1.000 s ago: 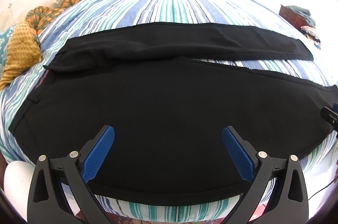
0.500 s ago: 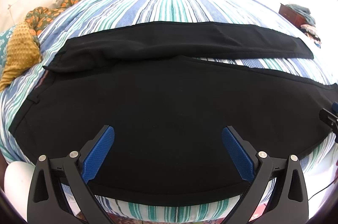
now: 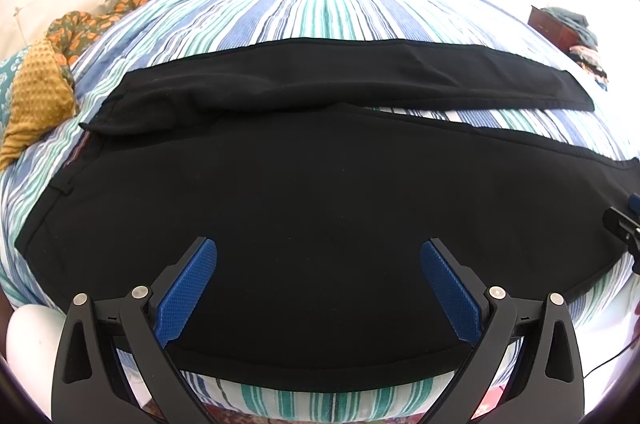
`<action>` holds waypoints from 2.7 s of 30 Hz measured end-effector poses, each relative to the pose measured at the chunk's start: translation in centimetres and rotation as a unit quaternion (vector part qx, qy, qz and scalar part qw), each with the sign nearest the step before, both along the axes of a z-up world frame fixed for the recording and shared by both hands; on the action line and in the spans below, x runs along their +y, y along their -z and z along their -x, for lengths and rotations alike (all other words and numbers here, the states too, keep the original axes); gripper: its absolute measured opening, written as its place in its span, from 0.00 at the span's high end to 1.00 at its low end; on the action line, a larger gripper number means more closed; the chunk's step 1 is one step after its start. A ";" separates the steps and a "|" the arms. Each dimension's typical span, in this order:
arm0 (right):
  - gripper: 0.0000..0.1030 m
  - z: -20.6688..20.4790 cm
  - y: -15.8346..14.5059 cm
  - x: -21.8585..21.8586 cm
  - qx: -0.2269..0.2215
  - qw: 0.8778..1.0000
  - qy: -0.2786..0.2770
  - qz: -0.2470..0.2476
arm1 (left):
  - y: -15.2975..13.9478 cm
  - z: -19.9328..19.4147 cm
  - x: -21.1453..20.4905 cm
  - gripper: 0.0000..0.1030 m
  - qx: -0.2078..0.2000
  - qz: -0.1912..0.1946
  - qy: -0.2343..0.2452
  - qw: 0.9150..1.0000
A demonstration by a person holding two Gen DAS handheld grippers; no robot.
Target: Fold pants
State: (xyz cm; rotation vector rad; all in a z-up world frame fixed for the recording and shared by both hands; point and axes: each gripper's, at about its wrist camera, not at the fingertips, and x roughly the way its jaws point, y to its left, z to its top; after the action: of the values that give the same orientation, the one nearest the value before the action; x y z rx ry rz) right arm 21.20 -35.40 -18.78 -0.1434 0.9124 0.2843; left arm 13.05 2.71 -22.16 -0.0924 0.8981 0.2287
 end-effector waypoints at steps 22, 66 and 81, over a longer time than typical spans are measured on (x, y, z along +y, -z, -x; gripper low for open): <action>0.00 -7.0 -4.7 -4.9 0.056 0.989 0.011 -0.135 | -5.7 -0.3 5.3 0.01 -0.039 0.014 -0.051 0.998; 0.93 -41.9 -1.1 -16.6 0.108 0.988 0.102 -0.034 | -2.4 -2.4 4.5 0.01 0.063 0.012 -0.110 0.992; 0.95 -10.6 -9.2 -23.4 0.016 0.992 0.114 -0.048 | -3.9 0.0 0.2 0.01 0.023 0.024 -0.054 0.998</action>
State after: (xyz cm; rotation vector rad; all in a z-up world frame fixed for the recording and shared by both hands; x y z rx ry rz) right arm 31.75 -58.77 -9.56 0.0553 0.9358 0.1179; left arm 13.00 2.89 -18.22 -0.1810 0.9455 0.3110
